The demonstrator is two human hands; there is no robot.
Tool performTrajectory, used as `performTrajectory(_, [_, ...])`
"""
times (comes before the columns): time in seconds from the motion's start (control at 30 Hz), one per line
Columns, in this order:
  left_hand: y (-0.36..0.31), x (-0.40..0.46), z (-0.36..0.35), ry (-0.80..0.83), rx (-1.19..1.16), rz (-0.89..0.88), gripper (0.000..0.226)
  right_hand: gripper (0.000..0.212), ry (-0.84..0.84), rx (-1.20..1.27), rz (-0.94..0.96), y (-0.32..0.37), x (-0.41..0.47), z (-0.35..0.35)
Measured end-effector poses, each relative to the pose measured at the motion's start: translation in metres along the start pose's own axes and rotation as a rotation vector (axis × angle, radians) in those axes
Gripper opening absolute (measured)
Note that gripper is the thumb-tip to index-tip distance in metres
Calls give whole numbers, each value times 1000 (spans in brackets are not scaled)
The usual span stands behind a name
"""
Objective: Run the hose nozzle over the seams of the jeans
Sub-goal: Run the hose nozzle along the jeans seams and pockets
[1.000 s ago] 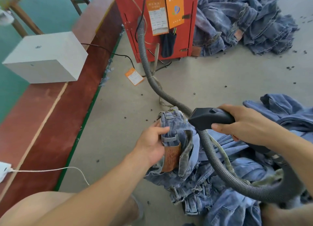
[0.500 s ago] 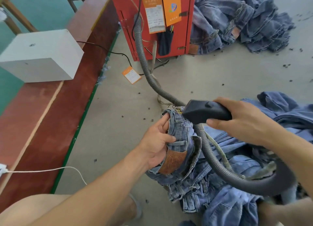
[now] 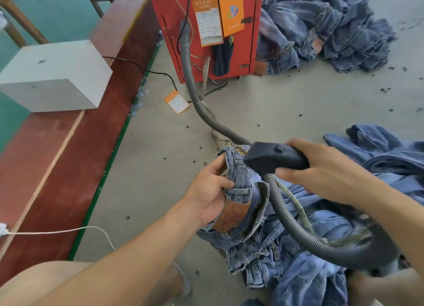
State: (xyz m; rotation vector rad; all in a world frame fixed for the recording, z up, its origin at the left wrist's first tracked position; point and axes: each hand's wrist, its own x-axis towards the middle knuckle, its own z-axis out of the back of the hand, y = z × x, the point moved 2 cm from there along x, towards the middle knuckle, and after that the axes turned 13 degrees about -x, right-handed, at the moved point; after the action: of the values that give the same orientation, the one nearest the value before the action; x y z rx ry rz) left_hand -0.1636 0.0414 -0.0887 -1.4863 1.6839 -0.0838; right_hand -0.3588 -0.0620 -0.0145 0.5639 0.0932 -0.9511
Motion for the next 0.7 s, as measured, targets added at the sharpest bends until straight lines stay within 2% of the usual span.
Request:
performTrajectory(0.1, [8,-2,0,103,56,28,94,17,36,-40,28,10,5,-12])
performTrajectory(0.2, [10,-1,1,135,43,41,98,16,-50,69,-45,13,15,-14])
performTrajectory(0.3, [8,-2,3,115,22,35,79,16,-120,219,-114,3,17,-5])
performTrajectory(0.37, [7,-3,1,102,-5,56,49,14,-69,289,-106,-5,13,2])
performTrajectory(0.43, [5,0,2,18,-18,42,32,15,8,225,-74,-8,9,7])
performTrajectory(0.5, [6,5,6,-61,3,11,34,15,72,132,-39,-2,6,6])
performTrajectory(0.57, [10,5,4,-38,86,-20,44,15,70,64,-12,9,9,0])
performTrajectory(0.7, [20,1,0,33,195,-37,47,17,-128,135,-98,14,18,1])
